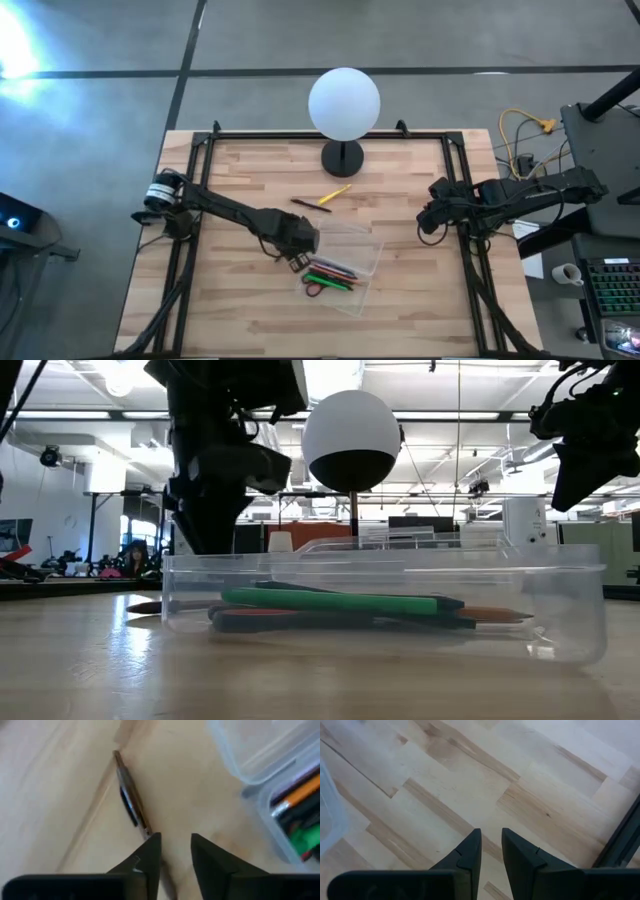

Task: Pick & place school supplies into a supply box
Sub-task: Put the brown pen into the supply box

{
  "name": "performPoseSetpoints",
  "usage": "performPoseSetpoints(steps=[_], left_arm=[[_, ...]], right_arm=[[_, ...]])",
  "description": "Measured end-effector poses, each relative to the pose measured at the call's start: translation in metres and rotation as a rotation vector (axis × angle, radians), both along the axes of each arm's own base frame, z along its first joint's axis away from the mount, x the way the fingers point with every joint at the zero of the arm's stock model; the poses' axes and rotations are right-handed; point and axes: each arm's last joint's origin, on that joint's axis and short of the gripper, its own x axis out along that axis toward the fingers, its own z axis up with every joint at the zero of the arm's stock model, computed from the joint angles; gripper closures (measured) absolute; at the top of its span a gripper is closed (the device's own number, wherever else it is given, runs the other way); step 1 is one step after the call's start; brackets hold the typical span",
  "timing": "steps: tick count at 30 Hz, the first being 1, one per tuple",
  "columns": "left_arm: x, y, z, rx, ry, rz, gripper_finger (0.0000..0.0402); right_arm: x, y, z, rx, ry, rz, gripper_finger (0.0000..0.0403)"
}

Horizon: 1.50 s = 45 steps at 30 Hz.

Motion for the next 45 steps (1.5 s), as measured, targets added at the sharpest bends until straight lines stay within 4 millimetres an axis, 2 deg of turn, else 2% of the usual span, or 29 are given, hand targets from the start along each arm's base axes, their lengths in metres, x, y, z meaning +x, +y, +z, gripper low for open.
performPoseSetpoints(steps=[7, 13, 18, 24, 28, 33, 36, 41, 45], left_arm=[[-0.010, 0.009, -0.015, 0.015, 0.053, 0.061, 0.0248], [-0.014, 0.011, -0.034, -0.031, 0.004, 0.081, 0.0238], [-0.025, 0.018, -0.050, -0.032, 0.017, 0.150, 0.0275], [-0.034, 0.021, -0.063, -0.004, 0.039, 0.130, 0.0378], [-0.033, 0.021, -0.062, 0.011, 0.036, 0.131, 0.0387], [-0.026, 0.020, -0.036, 0.015, -0.011, 0.133, 0.0394], [-0.028, 0.023, -0.019, 0.095, -0.004, 0.148, 0.0394], [-0.024, 0.022, 0.030, 0.127, -0.112, 0.148, 0.0395], [-0.006, 0.012, 0.072, 0.128, -0.274, 0.059, 0.0395]], right_arm=[[0.000, 0.000, 0.000, 0.005, 0.000, -0.002, 0.0335], [0.000, 0.000, -0.001, 0.010, 0.001, -0.008, 0.0335], [-0.001, 0.000, -0.003, 0.014, 0.002, -0.020, 0.0335], [-0.001, 0.000, -0.004, 0.014, 0.006, -0.020, 0.0335], [-0.001, 0.000, -0.004, 0.015, 0.006, -0.024, 0.0335], [-0.001, 0.000, -0.004, 0.015, 0.006, -0.024, 0.0335], [-0.001, 0.000, -0.004, 0.012, 0.006, -0.024, 0.0335], [-0.001, 0.000, -0.004, 0.007, 0.005, -0.026, 0.0335], [-0.001, 0.000, -0.005, 0.007, 0.006, -0.026, 0.0335]])
